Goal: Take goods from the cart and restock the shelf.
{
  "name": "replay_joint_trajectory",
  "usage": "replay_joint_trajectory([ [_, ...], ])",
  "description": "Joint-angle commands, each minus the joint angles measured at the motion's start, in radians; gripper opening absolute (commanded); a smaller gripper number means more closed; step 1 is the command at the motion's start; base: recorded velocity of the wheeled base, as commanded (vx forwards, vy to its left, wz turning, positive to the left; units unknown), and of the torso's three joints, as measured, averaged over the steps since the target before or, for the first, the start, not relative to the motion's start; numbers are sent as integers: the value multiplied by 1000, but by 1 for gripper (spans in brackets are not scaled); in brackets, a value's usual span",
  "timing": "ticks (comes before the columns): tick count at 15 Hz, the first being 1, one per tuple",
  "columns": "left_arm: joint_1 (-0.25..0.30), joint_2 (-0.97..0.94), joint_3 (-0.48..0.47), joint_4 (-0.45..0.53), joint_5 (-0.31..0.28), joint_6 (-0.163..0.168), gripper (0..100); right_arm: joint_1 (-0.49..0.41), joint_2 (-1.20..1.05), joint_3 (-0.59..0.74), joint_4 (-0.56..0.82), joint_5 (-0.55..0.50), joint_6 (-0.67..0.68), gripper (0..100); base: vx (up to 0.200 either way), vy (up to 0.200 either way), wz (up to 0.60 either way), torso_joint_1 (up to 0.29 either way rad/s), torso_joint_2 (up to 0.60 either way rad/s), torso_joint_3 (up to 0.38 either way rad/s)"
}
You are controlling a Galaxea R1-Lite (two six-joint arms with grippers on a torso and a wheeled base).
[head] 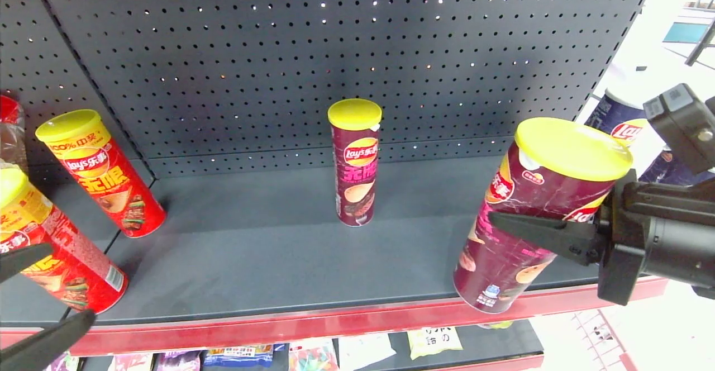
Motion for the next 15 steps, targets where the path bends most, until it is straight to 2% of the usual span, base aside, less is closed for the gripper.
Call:
replay_joint_trajectory([
  [1,-127,429,-155,-58,-163,125,100,-3,-12,2,-1,0,2,0,0,0,0,0,0,0],
  [2,-152,503,-196,-60,-172,160,100,-9,-12,-1,-1,0,4,0,0,0,0,0,0,0],
  [5,-202,642,-284,-61,-196,179,100,-17,-12,-7,-1,0,4,0,0,0,0,0,0,0],
  [7,-205,751,-357,-64,-198,248,100,-23,-12,-6,-1,0,4,0,0,0,0,0,0,0],
  [8,-205,793,-399,-64,-196,263,100,-29,-12,-6,-1,0,4,0,0,0,0,0,0,0],
  [10,-207,868,-475,-64,-195,263,100,-31,-12,-6,-1,0,4,0,0,0,0,0,0,0],
  [11,-207,868,-475,-64,-195,263,100,-31,-12,-6,-1,0,4,0,0,0,0,0,0,0],
  [12,-230,917,-543,-64,-198,262,100,-39,-12,-6,-1,0,4,0,0,0,0,0,0,0],
  [15,-248,1009,-641,-66,-196,263,100,-40,-12,-7,-1,0,4,0,0,0,0,0,0,0],
])
